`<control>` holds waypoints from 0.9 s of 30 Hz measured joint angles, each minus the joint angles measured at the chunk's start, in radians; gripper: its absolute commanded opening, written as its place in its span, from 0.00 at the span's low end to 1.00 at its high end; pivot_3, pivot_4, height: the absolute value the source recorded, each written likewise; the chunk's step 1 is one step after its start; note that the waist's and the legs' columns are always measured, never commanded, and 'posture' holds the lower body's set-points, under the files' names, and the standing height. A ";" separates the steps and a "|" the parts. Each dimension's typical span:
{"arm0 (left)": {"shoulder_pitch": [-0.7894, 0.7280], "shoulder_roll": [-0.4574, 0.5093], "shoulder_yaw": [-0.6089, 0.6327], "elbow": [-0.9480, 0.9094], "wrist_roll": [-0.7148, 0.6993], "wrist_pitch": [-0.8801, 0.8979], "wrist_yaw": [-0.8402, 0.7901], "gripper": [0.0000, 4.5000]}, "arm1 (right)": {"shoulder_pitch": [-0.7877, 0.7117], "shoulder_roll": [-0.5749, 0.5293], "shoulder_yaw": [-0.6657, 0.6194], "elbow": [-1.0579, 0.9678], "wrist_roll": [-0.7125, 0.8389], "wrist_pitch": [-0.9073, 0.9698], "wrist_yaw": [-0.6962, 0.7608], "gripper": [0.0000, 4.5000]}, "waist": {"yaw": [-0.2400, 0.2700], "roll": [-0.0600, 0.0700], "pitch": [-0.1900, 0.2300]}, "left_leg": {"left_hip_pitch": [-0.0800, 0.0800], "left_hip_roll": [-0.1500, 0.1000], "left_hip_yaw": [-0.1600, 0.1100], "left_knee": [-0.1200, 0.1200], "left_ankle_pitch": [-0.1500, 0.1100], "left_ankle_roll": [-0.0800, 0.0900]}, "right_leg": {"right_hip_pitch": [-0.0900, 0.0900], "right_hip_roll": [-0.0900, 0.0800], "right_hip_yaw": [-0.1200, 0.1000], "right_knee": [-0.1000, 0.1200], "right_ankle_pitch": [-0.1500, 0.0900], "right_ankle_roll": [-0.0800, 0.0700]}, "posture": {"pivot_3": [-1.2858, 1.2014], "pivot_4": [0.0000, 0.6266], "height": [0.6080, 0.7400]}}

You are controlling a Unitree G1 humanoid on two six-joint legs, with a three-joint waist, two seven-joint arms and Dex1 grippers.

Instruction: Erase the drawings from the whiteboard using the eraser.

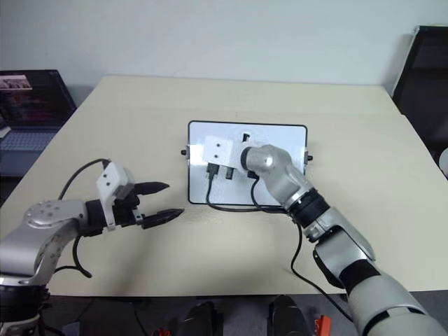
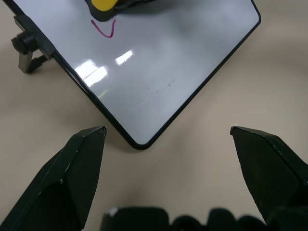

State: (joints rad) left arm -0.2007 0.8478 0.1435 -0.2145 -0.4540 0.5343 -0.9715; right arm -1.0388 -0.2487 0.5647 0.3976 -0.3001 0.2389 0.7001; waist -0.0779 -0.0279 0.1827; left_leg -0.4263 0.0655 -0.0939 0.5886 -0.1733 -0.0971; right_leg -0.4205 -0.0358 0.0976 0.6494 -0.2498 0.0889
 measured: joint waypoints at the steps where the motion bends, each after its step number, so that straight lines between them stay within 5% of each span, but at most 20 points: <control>1: 0.000 0.000 0.000 0.004 0.001 -0.003 0.000 1.00 | 0.007 -0.007 0.005 -0.009 -0.001 -0.003 0.021 0.22 | -0.001 0.000 0.000 | 0.000 0.000 0.000 0.000 0.000 0.000 | 0.000 0.000 0.000 0.001 0.000 0.000 | 0.52 0.24 1.00; 11: -0.013 -0.001 -0.002 0.060 0.014 -0.043 -0.021 1.00 | -0.042 0.052 -0.042 0.101 -0.064 -0.085 -0.151 0.22 | -0.006 0.000 0.000 | 0.001 0.000 -0.001 0.004 0.001 0.000 | -0.001 0.001 0.001 0.009 -0.001 0.000 | 0.52 0.24 1.00; 20: -0.034 -0.011 -0.028 0.072 0.022 -0.060 -0.027 1.00 | 0.071 0.063 0.047 0.012 -0.079 -0.085 0.033 0.22 | -0.006 0.001 0.001 | 0.002 0.000 -0.002 0.003 0.000 0.000 | -0.001 0.002 0.000 0.011 -0.001 -0.001 | 0.52 0.24 1.00; 27: -0.035 -0.011 -0.029 0.076 0.023 -0.062 -0.035 1.00 | -0.008 0.092 -0.013 0.096 -0.150 -0.114 -0.183 0.22 | -0.006 0.001 0.001 | 0.003 0.000 -0.004 0.004 0.003 -0.001 | -0.001 0.003 0.000 0.014 -0.004 -0.007 | 0.52 0.24 1.00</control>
State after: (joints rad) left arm -0.2357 0.8368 0.1143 -0.1382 -0.4313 0.4724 -1.0069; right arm -1.0466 -0.1565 0.5519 0.4935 -0.4497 0.1251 0.5169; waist -0.0834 -0.0272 0.1833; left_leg -0.4229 0.0655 -0.0974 0.5929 -0.1701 -0.0976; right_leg -0.4216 -0.0333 0.0980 0.6629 -0.2535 0.0824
